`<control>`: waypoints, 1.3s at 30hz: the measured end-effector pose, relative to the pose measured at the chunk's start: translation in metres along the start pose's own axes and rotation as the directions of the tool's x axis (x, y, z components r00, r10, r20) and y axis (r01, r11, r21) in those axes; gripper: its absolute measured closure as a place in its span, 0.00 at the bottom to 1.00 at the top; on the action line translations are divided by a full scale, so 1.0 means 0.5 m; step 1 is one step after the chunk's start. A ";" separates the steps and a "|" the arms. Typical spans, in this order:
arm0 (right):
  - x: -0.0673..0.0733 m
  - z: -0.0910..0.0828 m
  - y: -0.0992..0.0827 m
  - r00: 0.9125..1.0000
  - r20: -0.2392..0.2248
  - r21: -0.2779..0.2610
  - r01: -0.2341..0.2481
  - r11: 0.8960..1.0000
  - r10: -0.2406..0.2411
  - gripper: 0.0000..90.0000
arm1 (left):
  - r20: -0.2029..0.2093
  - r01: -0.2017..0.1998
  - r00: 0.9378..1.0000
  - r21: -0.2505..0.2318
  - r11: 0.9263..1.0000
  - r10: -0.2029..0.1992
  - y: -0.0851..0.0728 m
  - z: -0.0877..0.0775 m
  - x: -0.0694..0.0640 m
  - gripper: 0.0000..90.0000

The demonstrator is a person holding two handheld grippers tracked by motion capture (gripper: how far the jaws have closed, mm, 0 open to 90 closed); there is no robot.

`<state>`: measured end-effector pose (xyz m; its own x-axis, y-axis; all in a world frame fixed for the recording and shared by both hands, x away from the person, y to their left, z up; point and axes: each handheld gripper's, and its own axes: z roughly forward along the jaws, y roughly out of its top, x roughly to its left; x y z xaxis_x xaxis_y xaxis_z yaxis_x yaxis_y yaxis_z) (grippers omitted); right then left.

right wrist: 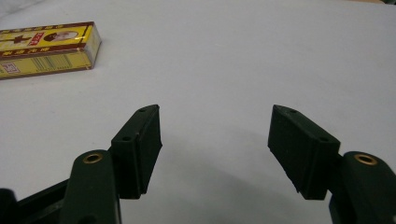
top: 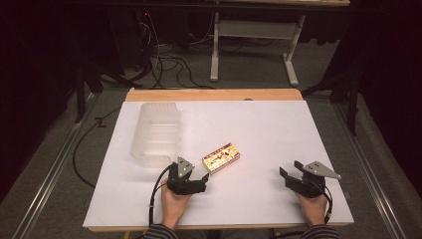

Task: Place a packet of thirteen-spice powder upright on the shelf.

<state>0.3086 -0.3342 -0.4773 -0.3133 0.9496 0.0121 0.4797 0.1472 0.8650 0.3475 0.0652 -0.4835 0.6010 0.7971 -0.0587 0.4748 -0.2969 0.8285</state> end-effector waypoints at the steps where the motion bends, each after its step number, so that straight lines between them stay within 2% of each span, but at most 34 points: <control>1: 0.000 0.000 0.000 1.000 0.000 0.000 0.000 1.000 0.000 0.39 | -0.001 0.005 1.000 -0.008 1.000 -0.005 -0.001 -0.001 0.001 0.18; 14: 0.000 -0.001 0.000 1.000 0.001 -0.001 -0.011 1.000 0.011 0.39 | -0.013 0.001 1.000 -0.005 1.000 -0.001 -0.001 0.000 -0.001 0.20; 30: -0.003 -0.002 -0.001 1.000 0.000 -0.010 -0.015 1.000 0.015 0.38 | -0.005 -0.015 1.000 -0.002 1.000 0.015 0.000 0.000 -0.003 0.21; 36: -0.003 -0.002 -0.001 1.000 0.000 -0.009 -0.015 1.000 0.015 0.38 | -0.002 -0.032 0.999 0.015 0.999 0.032 0.002 0.002 -0.006 0.23; 39: -0.003 -0.003 -0.001 1.000 -0.001 -0.017 -0.017 1.000 0.017 0.38 | -0.001 -0.027 1.000 0.020 0.999 0.027 0.002 0.004 -0.006 0.23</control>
<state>0.3074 -0.3362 -0.4770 -0.3059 0.9517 0.0271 0.4710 0.1265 0.8730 0.3477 0.0615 -0.4835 0.6131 0.7892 -0.0361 0.4713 -0.3287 0.8184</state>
